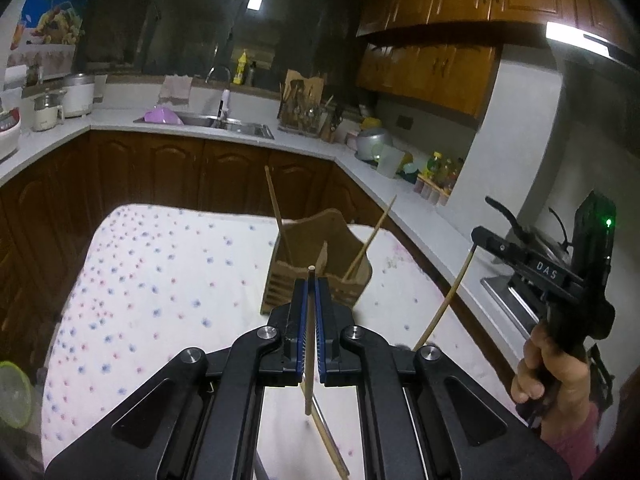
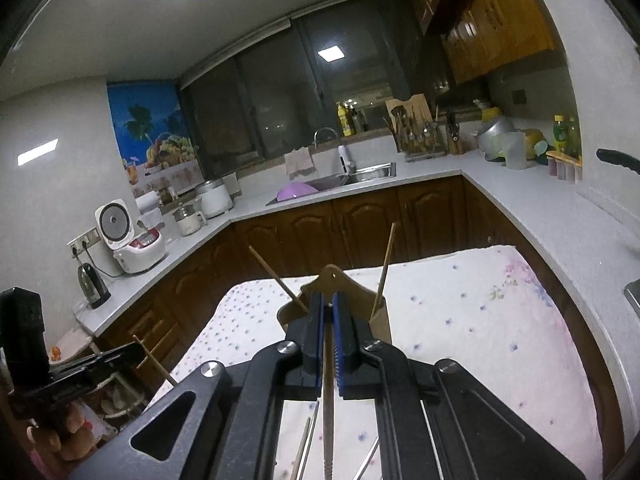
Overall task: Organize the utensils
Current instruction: 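Carry both held chopsticks upright and lower them into the wooden holder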
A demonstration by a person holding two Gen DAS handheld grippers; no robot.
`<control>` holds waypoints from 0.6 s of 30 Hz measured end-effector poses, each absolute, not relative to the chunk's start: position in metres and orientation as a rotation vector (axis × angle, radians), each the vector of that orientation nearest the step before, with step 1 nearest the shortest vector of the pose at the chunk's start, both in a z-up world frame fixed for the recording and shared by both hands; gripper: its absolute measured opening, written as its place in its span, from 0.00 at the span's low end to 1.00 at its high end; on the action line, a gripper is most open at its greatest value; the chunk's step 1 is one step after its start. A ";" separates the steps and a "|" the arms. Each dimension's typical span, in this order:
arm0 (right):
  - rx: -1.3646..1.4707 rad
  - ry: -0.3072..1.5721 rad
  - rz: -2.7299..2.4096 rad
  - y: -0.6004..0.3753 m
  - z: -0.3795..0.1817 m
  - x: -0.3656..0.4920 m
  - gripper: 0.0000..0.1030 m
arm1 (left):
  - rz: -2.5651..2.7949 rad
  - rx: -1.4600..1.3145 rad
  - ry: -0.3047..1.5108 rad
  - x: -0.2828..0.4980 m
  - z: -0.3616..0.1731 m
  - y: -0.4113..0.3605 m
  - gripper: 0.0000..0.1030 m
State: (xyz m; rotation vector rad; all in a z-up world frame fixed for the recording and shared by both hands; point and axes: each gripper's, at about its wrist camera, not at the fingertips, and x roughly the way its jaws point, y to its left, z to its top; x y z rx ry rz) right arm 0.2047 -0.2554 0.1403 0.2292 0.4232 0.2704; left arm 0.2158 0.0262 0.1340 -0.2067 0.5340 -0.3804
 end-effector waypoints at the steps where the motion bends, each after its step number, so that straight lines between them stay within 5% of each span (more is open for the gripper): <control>1: 0.232 0.415 0.267 -0.256 0.143 0.207 0.04 | -0.379 -0.206 0.522 0.219 0.139 0.027 0.03; 18: 0.259 0.288 0.218 -0.266 0.190 0.258 0.04 | -0.351 -0.218 0.347 0.273 0.207 0.030 0.03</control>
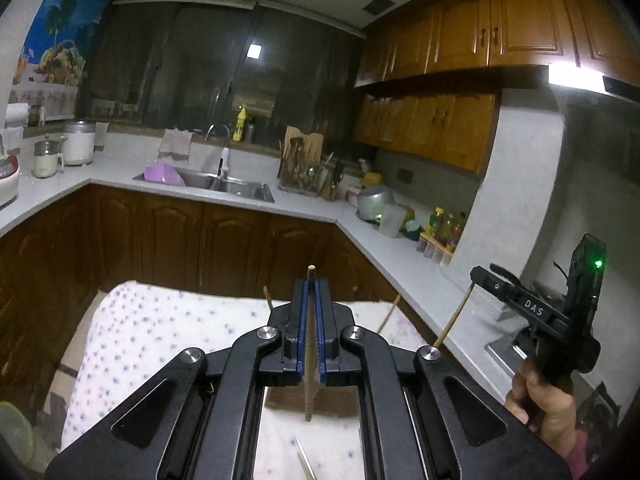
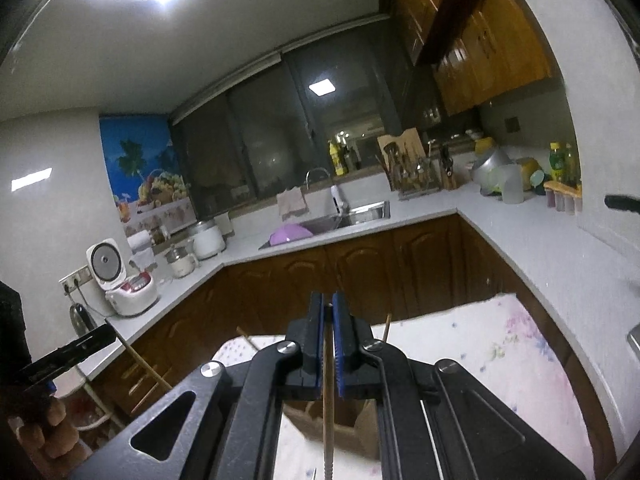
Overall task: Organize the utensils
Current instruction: 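Carry both held chopsticks upright and lower them into the wooden holder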
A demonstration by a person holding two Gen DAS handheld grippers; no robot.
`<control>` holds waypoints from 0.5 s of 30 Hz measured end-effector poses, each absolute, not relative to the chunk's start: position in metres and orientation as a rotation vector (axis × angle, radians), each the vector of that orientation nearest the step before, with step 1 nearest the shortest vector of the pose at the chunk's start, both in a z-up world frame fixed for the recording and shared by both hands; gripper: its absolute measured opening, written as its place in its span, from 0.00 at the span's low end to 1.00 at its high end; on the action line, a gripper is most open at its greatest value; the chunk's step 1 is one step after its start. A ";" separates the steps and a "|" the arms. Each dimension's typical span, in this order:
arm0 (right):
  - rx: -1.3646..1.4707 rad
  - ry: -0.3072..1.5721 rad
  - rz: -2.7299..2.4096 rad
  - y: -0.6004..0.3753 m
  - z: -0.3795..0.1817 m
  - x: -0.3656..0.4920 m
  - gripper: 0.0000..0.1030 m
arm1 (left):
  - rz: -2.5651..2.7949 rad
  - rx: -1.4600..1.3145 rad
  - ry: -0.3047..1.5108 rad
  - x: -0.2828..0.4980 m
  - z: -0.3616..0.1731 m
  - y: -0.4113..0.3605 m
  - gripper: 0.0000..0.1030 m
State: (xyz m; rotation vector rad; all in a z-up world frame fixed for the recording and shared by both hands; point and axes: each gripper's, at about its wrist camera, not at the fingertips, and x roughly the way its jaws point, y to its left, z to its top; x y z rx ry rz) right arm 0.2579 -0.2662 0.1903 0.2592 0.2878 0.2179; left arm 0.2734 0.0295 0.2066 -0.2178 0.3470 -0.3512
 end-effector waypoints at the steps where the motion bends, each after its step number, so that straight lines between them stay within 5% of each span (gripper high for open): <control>1: 0.259 0.280 0.215 -0.267 0.193 0.261 0.04 | -0.347 -0.216 0.341 0.279 0.209 0.029 0.03; 15: 0.265 0.231 0.157 -0.272 0.180 0.320 0.04 | -0.296 -0.246 0.333 0.363 0.200 0.018 0.03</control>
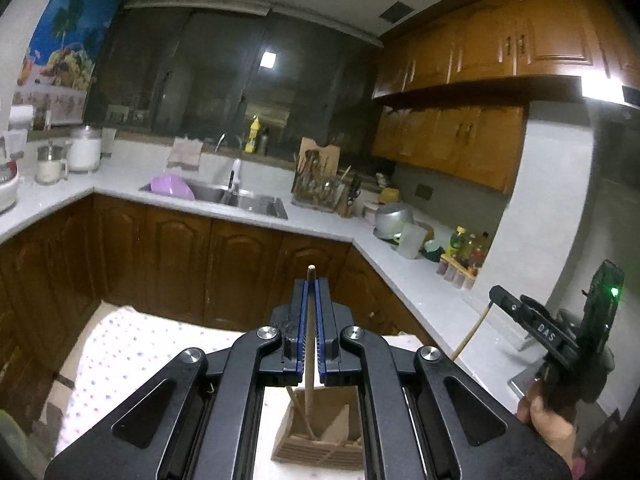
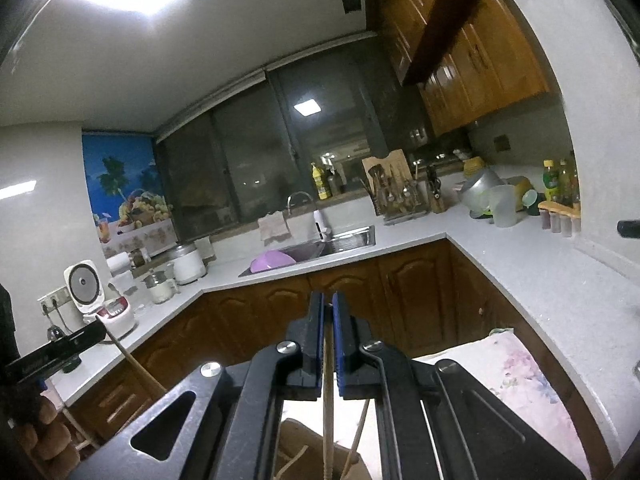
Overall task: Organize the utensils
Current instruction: 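Carry both held chopsticks upright and lower them into the wooden holder, then open the right tool while the left tool opens, releasing chopsticks into the holder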
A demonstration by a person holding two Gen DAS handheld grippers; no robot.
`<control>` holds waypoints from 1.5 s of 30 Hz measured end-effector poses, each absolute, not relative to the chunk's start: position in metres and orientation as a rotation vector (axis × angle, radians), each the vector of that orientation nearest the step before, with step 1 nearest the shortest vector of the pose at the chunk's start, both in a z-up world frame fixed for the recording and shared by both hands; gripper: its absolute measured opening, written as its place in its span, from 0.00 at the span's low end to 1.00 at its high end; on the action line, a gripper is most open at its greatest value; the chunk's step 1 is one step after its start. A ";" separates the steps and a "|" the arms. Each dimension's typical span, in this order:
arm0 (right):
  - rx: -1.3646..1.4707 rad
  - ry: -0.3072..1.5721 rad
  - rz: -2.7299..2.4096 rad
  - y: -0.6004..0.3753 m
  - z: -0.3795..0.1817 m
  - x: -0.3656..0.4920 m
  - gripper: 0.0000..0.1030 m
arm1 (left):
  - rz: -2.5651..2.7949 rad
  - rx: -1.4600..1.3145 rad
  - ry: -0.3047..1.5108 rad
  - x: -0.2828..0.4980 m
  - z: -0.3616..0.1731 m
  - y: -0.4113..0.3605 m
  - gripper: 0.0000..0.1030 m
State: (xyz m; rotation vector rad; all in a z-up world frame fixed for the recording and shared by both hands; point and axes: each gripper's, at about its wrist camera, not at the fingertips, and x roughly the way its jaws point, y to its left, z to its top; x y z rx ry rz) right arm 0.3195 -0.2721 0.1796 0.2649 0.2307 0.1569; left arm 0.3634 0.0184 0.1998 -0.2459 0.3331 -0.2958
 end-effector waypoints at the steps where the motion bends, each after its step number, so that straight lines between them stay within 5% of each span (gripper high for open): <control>1: 0.267 0.238 0.156 -0.271 0.171 0.322 0.04 | -0.295 -0.249 0.341 0.368 0.194 0.017 0.03; 18: 0.263 0.318 0.124 -0.267 0.097 0.337 0.04 | -0.240 -0.269 0.513 0.407 0.095 0.006 0.03; 35: 0.279 0.374 0.145 -0.271 0.102 0.341 0.10 | -0.255 -0.251 0.545 0.413 0.096 0.001 0.05; 39: 0.279 0.373 0.146 -0.269 0.107 0.338 0.12 | -0.252 -0.250 0.546 0.412 0.098 0.002 0.21; 40: 0.285 0.370 0.150 -0.271 0.108 0.336 0.16 | -0.254 -0.242 0.538 0.408 0.100 0.002 0.27; 42: 0.298 0.360 0.156 -0.272 0.109 0.331 0.42 | -0.246 -0.229 0.522 0.401 0.101 0.003 0.56; 45: 0.318 0.355 0.156 -0.275 0.111 0.323 0.48 | -0.231 -0.219 0.507 0.386 0.103 0.006 0.59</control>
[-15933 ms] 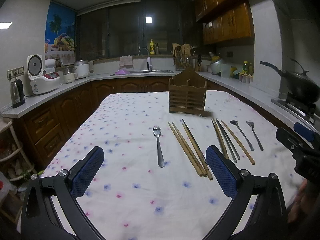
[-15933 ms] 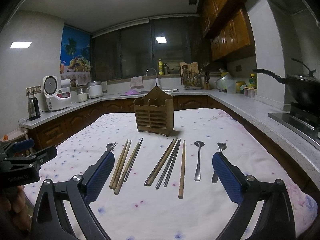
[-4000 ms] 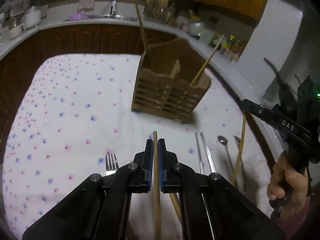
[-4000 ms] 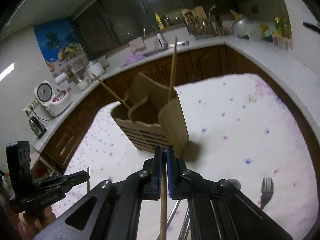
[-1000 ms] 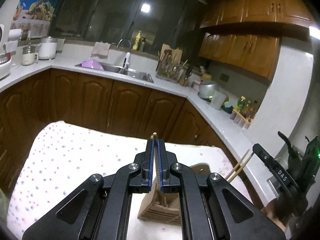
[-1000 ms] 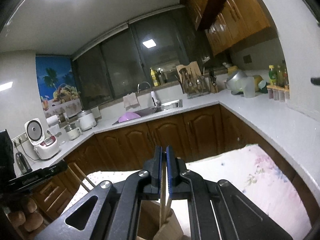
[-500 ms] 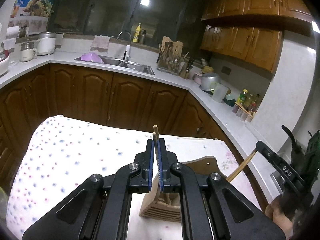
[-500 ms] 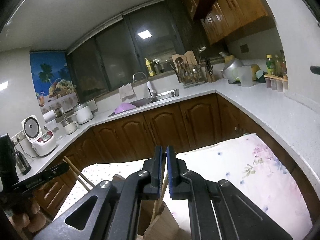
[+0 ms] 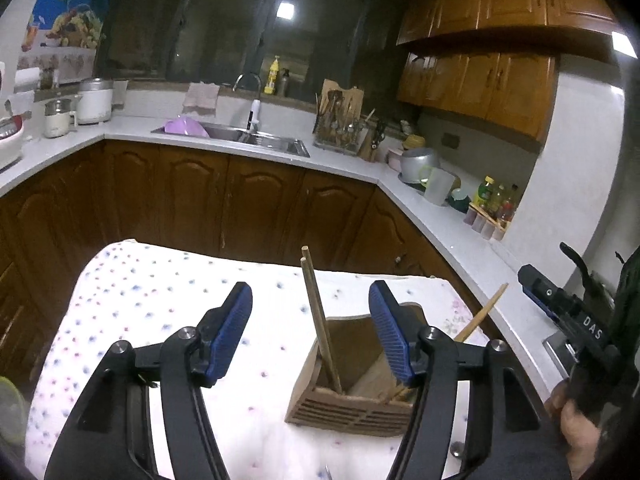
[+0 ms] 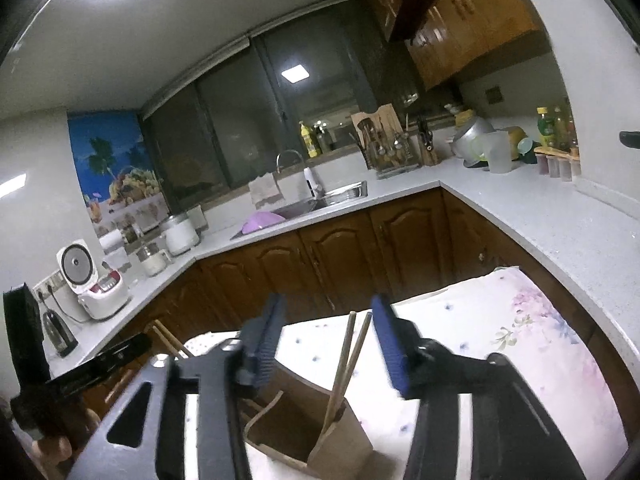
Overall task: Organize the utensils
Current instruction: 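Open the right tool while the left tool opens, releasing chopsticks into the holder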
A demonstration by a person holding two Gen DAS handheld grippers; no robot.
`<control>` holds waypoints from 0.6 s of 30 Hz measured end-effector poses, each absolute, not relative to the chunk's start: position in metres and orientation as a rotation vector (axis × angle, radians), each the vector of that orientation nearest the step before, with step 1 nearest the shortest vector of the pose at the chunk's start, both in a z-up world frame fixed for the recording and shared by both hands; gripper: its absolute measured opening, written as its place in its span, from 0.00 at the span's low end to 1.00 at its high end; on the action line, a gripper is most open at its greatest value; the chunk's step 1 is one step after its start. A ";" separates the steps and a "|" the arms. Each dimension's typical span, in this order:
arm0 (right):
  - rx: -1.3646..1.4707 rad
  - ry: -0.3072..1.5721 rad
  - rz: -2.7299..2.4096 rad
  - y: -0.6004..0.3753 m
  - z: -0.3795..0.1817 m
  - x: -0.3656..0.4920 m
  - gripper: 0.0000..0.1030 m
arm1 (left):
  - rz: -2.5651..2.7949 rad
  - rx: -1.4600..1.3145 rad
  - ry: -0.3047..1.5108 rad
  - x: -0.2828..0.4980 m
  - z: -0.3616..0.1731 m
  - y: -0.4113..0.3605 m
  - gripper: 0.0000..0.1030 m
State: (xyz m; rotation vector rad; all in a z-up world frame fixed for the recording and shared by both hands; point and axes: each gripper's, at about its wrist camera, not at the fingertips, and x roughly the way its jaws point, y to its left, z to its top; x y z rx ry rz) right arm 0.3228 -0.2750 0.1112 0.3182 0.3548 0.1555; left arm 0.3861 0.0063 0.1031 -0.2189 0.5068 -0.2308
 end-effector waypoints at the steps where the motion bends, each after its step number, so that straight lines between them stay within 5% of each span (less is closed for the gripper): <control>1: 0.333 0.368 0.161 -0.277 0.111 0.321 0.48 | -0.222 -0.215 0.515 0.382 0.103 0.007 0.59; 4: 0.373 0.386 0.175 -0.280 0.109 0.312 0.56 | -0.197 -0.227 0.542 0.363 0.100 0.014 0.76; 6: 0.384 0.388 0.184 -0.282 0.105 0.299 0.71 | -0.177 -0.236 0.541 0.346 0.096 0.019 0.87; 18: 0.404 0.484 0.218 -0.284 0.068 0.216 0.75 | -0.158 -0.237 0.648 0.259 0.062 0.029 0.90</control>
